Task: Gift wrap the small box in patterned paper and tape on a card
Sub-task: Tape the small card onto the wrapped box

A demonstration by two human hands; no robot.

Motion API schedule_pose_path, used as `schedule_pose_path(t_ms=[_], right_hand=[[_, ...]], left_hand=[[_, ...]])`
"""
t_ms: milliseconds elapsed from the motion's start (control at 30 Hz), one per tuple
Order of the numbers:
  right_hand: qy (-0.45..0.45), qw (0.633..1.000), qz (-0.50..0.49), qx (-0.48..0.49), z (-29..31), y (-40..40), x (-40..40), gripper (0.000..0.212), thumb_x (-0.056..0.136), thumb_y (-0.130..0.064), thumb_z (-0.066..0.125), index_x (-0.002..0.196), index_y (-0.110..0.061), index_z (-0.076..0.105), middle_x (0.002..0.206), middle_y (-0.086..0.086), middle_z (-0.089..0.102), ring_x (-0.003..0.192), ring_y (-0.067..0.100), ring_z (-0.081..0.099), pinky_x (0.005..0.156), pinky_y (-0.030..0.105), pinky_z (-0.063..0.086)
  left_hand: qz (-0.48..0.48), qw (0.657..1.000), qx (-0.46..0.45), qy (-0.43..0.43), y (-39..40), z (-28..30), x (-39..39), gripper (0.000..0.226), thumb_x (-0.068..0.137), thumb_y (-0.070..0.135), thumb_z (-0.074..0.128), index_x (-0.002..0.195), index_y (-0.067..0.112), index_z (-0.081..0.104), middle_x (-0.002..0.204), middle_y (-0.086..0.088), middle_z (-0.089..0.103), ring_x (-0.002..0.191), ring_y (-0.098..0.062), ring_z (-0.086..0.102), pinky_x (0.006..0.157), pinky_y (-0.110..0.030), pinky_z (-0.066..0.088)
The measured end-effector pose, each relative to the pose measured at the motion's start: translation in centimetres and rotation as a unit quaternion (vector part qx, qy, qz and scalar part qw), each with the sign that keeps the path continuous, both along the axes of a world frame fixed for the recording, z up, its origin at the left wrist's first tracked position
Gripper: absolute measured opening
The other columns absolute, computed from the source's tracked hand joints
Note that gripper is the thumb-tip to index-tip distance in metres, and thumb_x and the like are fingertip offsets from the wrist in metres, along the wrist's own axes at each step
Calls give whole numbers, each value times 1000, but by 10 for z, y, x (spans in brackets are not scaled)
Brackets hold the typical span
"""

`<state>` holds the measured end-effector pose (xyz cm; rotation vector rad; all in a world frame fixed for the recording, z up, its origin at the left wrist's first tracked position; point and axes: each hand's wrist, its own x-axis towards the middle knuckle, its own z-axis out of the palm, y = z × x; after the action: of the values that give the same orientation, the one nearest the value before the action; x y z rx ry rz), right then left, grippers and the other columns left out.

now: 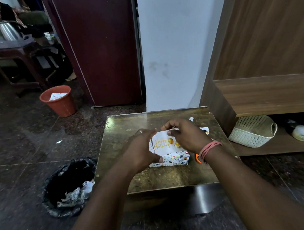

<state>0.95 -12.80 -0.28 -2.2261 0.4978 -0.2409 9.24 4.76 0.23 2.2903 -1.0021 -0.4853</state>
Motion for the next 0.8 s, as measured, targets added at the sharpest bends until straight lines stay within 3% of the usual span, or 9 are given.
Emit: schedule_pose_path(t_ms=[100, 167, 233, 300, 433, 600, 667, 800], right_hand=[[-8, 1000, -3, -14, -12, -2, 1, 23, 96, -11, 63, 91, -32, 71, 106, -3, 70, 106, 13, 61, 71, 16, 43], [-10, 1000, -6, -20, -14, -2, -2, 16, 96, -16, 64, 100, -31, 71, 110, -5, 68, 106, 10, 61, 73, 12, 44], [6, 999, 7, -31, -10, -3, -8, 19, 96, -23, 67, 115, -27, 69, 118, -7, 67, 108, 7, 62, 88, 21, 49], [34, 998, 41, -23, -2, -5, -18, 38, 92, -31, 74, 128, -25, 64, 126, -11, 65, 114, 6, 60, 100, 28, 48], [53, 994, 95, -12, 8, -1, -36, 63, 75, -29, 89, 131, -30, 59, 121, -14, 62, 111, 5, 59, 96, 27, 48], [61, 990, 116, -42, 11, -3, -41, 74, 72, -34, 91, 136, -31, 53, 124, -11, 60, 113, 9, 57, 98, 32, 48], [71, 988, 118, -72, 9, -4, -42, 73, 75, -35, 88, 137, -28, 51, 127, -8, 58, 115, 11, 56, 99, 33, 48], [90, 983, 113, -117, 3, -3, -42, 70, 79, -44, 82, 137, -27, 48, 131, -4, 53, 117, 14, 52, 103, 40, 46]], left_hand=[[1, 1000, 5, -22, -1, 2, 0, 90, 64, 24, 96, 144, 25, 55, 130, 3, 58, 113, -18, 57, 89, -34, 52], [1, 1000, 0, -7, -1, 4, -1, 83, 67, 20, 95, 141, 23, 58, 129, 3, 57, 106, -16, 59, 77, -30, 55], [2, 1000, -8, 26, 1, 2, 0, 84, 71, 13, 92, 146, 19, 54, 134, 3, 54, 106, -18, 60, 72, -30, 59], [-1, 999, -16, 51, 3, 1, 2, 85, 73, 6, 90, 148, 16, 51, 138, 2, 52, 105, -21, 63, 65, -36, 64], [-20, 999, -12, 47, 5, 0, 5, 85, 73, 4, 89, 148, 18, 52, 136, 1, 53, 110, -22, 62, 64, -37, 64], [-24, 999, -2, 32, 6, -1, 6, 83, 78, 2, 86, 151, 19, 48, 142, 3, 48, 113, -16, 57, 63, -13, 54], [-26, 999, 7, 17, 7, -1, 6, 84, 79, 6, 86, 152, 19, 46, 147, 2, 47, 119, -16, 54, 71, -12, 48], [-33, 999, 33, -11, 8, -2, 8, 88, 80, 16, 87, 156, 20, 42, 156, 1, 43, 135, -22, 46, 103, -33, 48]])
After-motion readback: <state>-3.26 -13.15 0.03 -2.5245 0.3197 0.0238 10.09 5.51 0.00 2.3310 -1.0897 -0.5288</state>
